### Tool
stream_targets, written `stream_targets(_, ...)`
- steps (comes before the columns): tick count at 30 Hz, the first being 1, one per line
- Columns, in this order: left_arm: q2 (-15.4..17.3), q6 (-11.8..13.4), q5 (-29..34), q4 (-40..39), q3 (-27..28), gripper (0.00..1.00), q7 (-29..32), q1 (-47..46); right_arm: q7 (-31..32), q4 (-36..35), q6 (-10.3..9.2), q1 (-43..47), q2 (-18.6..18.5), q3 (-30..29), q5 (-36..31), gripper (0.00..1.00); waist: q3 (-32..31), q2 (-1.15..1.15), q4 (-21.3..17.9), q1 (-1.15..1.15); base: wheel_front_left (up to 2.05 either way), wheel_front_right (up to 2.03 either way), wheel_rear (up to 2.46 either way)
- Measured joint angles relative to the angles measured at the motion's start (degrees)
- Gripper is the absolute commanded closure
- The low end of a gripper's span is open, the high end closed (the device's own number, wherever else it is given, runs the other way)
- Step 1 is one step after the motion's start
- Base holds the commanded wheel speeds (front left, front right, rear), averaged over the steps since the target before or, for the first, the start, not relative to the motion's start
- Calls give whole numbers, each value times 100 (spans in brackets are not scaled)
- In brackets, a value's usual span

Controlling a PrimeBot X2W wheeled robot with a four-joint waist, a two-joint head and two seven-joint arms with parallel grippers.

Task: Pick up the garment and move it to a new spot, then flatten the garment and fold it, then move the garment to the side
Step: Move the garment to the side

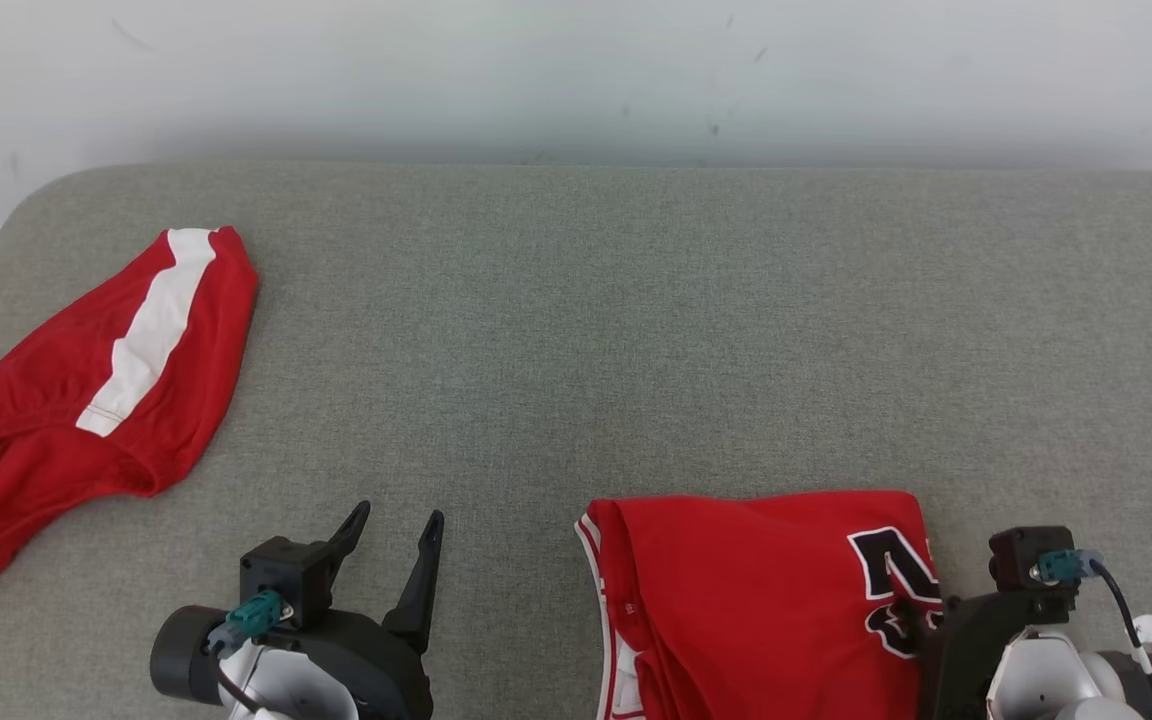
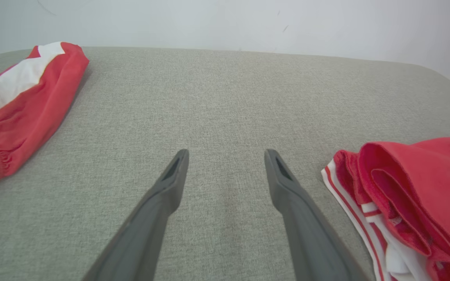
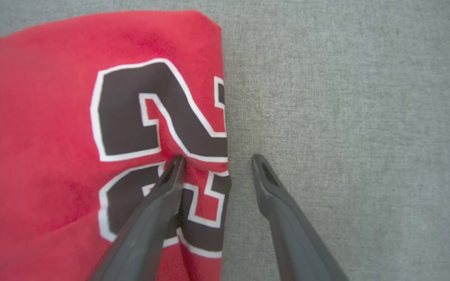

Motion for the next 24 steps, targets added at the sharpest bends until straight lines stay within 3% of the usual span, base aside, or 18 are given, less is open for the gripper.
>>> stream_targets(10,25,27,0,-42,37,0,0,-1,55,198,131,-586,-320,-4,-47,100,46,0,17,0,0,0,0)
stream_targets(17,25,24,9,-133,-9,0,33,-33,56,436,208,-1430,-1098,-515,-143,100,170,0,-19,0,0,0,0)
stream_targets(24,51,22,34,-158,-9,0,54,-133,-3,886,225,-1603,-1671,-1013,-144,100,324,0,37,1,0,0,0)
